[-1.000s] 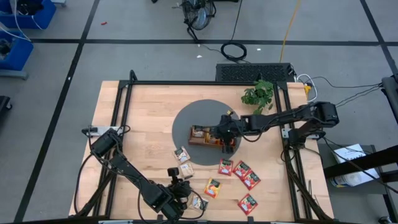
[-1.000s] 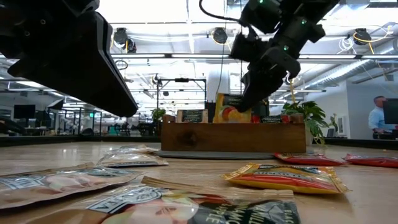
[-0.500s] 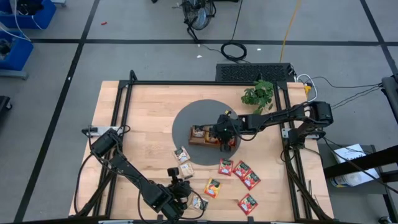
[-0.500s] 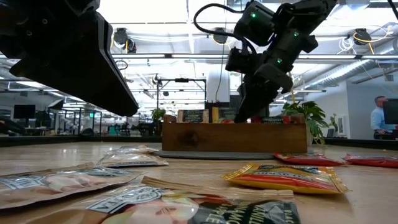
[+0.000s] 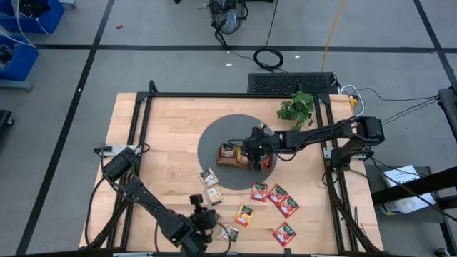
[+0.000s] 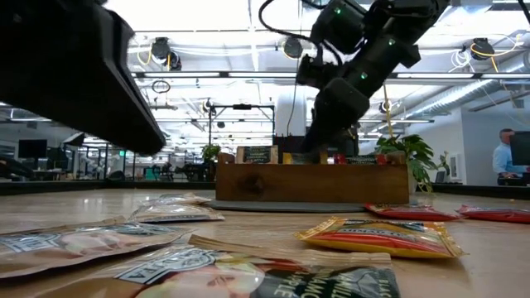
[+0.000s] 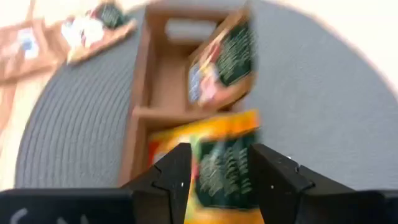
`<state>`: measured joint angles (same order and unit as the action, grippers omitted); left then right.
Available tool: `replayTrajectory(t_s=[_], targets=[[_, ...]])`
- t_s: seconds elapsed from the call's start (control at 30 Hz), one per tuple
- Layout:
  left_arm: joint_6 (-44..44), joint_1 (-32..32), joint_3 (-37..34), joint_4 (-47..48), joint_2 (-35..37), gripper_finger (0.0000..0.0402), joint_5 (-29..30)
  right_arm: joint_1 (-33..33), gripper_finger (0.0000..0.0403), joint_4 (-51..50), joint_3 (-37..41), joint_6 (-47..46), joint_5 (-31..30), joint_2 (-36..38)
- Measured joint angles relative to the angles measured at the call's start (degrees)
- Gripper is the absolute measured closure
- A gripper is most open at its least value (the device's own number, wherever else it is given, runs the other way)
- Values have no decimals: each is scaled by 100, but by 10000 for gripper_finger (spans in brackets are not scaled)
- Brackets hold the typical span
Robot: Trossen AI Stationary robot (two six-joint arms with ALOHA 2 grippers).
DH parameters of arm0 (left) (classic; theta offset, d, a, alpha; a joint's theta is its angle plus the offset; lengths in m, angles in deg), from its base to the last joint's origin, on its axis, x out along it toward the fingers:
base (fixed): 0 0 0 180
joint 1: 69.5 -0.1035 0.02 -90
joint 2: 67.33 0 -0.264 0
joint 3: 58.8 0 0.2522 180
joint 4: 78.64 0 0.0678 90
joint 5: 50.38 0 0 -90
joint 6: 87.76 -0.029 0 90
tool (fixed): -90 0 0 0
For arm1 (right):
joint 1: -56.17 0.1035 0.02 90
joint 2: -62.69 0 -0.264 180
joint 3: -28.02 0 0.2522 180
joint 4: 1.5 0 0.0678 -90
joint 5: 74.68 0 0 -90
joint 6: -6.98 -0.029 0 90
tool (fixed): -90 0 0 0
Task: Pick & Place Tea
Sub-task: Put the yellow tea bag into the middle section of the wooden organizer, then put the brown tea bag into the left section of the wooden organizer
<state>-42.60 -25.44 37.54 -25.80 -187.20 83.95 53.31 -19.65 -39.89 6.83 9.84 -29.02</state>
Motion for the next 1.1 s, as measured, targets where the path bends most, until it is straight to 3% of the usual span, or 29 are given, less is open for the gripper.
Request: replayTrajectory(t_s=[0.3,0.4,0.5,0.6,0.73,0.93,1.1], targets=[[410,110,-2,295,0,376,39,1100,266,1122,-2,390,3,247],[523,135,-2,284,6,376,-20,1586,267,1488,-6,438,431,63],[662,199,-4,166,47,376,-484,2009,267,2349,206,435,891,-221],[779,234,-4,-110,48,376,-1111,2336,268,3947,563,299,565,-684],[820,235,-3,-364,48,376,-1502,2418,269,5120,743,-190,546,-1409],[1114,340,-2,-272,48,376,-1657,2208,278,5210,371,-1108,1189,-2165],[1266,483,-47,-261,48,376,-1776,2077,288,5213,201,-1681,1983,-2360]])
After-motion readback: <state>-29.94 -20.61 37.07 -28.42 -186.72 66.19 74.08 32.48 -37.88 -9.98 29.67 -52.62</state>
